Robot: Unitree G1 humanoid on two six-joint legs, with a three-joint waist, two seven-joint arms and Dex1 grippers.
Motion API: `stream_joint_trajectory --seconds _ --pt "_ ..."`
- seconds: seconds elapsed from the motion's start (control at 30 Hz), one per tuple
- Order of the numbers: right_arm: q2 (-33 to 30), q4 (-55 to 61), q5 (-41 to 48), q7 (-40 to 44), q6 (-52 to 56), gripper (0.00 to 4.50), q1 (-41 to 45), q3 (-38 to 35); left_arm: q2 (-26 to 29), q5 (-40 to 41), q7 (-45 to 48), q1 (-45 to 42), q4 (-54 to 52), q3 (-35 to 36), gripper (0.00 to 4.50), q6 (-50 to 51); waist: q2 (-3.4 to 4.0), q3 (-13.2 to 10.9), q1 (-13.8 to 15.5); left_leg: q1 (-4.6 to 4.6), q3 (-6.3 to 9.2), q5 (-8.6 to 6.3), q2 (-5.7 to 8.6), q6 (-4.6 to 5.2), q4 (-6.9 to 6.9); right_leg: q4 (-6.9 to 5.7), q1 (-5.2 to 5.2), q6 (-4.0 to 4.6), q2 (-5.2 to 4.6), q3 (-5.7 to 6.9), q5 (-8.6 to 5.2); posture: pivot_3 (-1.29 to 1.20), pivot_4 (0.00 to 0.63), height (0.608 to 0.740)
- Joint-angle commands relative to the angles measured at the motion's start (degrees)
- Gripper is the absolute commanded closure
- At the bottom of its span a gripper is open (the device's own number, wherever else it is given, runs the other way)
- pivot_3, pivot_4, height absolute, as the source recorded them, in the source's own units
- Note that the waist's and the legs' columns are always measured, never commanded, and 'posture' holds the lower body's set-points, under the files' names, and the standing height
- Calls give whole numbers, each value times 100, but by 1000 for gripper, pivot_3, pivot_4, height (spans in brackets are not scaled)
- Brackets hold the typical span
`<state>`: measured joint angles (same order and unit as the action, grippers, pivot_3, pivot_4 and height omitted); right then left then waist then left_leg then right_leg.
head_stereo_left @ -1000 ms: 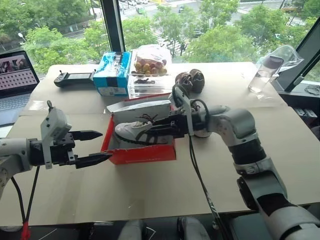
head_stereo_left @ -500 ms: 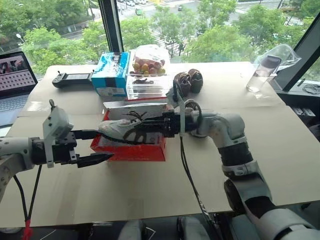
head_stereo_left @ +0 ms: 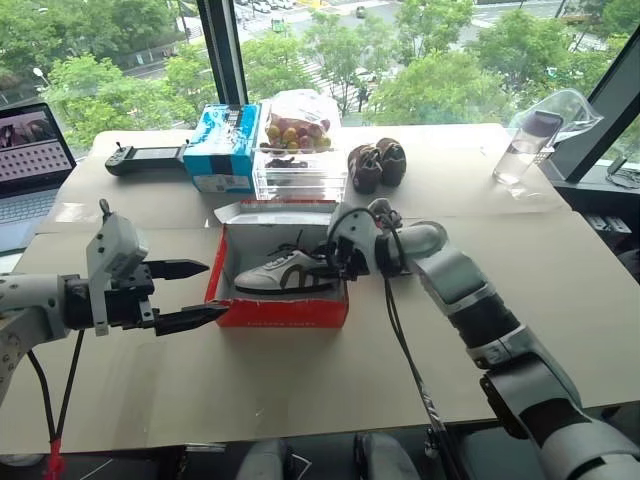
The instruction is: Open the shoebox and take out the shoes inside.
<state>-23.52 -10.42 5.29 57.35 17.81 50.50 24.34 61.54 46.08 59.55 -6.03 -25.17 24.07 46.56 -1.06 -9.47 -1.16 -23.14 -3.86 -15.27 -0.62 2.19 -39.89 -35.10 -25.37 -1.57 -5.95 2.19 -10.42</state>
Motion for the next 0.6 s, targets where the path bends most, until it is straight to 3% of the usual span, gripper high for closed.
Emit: stream_joint_trajectory --seconds 0.03,0.23,0.37,0.5,0.6 --pt "290 480 451 149 229 2194 -13 -303 66 -7 18 -173 0 -1 0 -93 -1 0 -26 0 0 1 -4 -2 0 -2 1 1 5 -1 1 0 150 740" --pt "498 562 1133 121 1037 2194 163 -932 38 -12 20 -237 27 -69 0 -106 -1 0 40 0 1 1 -10 -1 -4 -2 6 6 11 -1 4 0 150 740" --pt "318 325 1179 233 1195 2194 552 -1169 34 -14 22 -253 39 -99 0 -119 0 0 41 -1 1 0 -10 -1 -5 -2 5 6 10 0 4 0 150 740" --pt "-100 132 828 611 1076 2194 866 -872 23 -24 13 -276 46 -123 0 -122 0 0 37 0 1 0 -10 0 -2 0 5 6 13 0 4 0 150 740" --pt "-554 -60 208 1252 758 2194 1061 -150 -5 -40 -4 -277 32 -145 0 -137 0 0 36 -1 -1 -1 -9 2 -3 1 4 6 12 -1 4 0 150 740"
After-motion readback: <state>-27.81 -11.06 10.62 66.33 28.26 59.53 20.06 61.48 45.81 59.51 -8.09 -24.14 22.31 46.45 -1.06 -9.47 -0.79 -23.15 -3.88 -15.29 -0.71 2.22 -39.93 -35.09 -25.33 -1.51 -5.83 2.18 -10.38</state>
